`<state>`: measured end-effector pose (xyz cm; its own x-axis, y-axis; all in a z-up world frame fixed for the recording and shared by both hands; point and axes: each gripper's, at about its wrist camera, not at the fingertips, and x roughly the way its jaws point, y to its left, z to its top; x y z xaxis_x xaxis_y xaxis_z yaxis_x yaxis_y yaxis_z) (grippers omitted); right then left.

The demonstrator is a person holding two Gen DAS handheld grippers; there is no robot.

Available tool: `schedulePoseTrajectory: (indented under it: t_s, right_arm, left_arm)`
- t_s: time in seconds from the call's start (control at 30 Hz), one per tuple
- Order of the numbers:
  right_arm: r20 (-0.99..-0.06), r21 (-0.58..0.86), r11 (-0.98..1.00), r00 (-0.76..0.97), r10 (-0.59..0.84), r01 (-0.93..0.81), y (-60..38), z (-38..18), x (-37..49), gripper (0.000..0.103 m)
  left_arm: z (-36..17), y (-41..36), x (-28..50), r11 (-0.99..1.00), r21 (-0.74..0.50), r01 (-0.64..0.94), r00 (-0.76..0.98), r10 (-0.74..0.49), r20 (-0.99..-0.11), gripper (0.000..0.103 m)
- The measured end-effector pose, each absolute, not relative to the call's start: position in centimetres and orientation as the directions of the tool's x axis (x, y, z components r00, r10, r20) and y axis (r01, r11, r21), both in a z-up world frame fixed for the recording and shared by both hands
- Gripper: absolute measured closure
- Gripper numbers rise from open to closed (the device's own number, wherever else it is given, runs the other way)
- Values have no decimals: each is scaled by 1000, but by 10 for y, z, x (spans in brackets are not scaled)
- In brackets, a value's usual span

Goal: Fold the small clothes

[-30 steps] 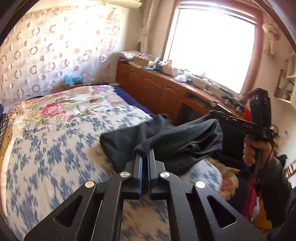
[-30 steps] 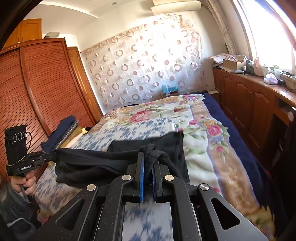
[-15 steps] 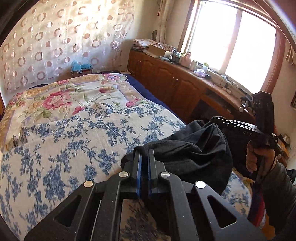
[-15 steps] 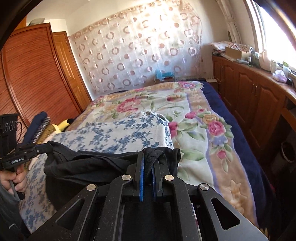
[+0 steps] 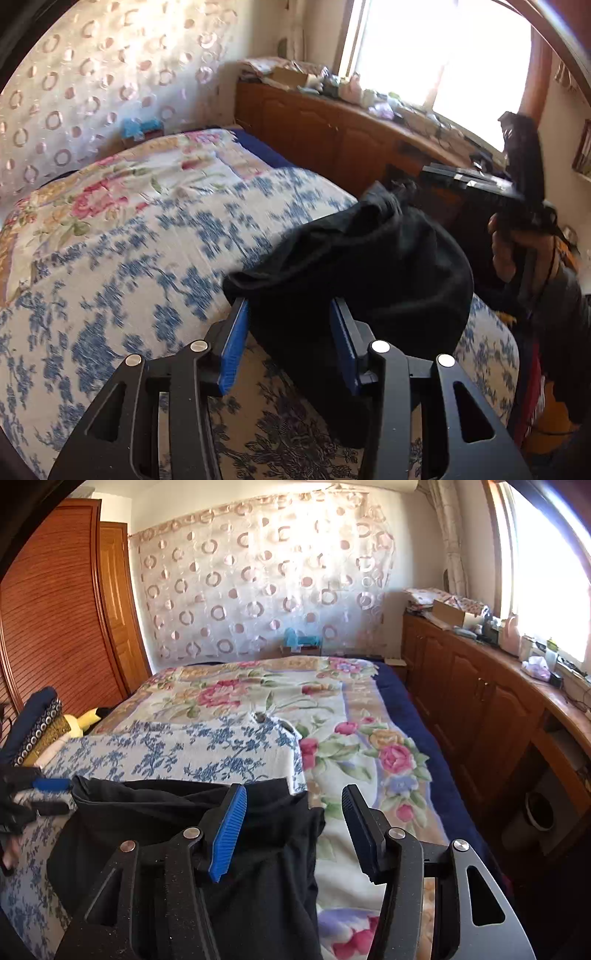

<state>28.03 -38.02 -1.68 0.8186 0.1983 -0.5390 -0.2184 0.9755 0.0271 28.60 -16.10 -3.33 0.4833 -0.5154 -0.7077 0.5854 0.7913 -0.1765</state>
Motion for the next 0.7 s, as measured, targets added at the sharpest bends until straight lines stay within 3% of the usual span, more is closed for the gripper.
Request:
schedulePoseTrajectory:
  t_s: [0.03, 0.07, 0.13, 0.33, 0.4, 0.6, 0.63, 0.7]
  right_arm:
    - [-538, 35, 969, 813, 223, -243, -379, -15, 275, 47]
    - [-541, 43, 959, 800, 258, -280, -376, -15, 269, 47]
    - [-564, 40, 942, 771, 297, -334, -368, -20, 262, 47]
    - [-665, -13, 926, 695, 273, -376, -347, -43, 273, 46]
    - [-672, 16, 933, 687, 278, -361, -351, -42, 285, 41]
    - [-676, 113, 945, 673, 300, -307, -371, -38, 314, 41]
    - [-675, 149, 939, 662, 326, -311, -374, -39, 315, 45]
    - [-676, 201, 921, 634, 376, -333, -377, -42, 318, 81]
  left_arm:
    - [-36, -164, 287, 789, -173, 589, 475, -512, -716, 55]
    - [-39, -164, 290, 789, -170, 590, 472, -508, -721, 39]
    - [-44, -169, 296, 786, -168, 595, 465, -507, -726, 25]
    - [-52, -182, 315, 805, -140, 577, 464, -464, -754, 24]
    - [-54, -181, 325, 820, -132, 557, 480, -448, -754, 24]
    - [-63, -170, 357, 884, -103, 457, 546, -370, -752, 24]
    - [-65, -168, 360, 890, -110, 442, 546, -365, -754, 24]
    - [-66, -163, 362, 891, -131, 434, 542, -375, -752, 24]
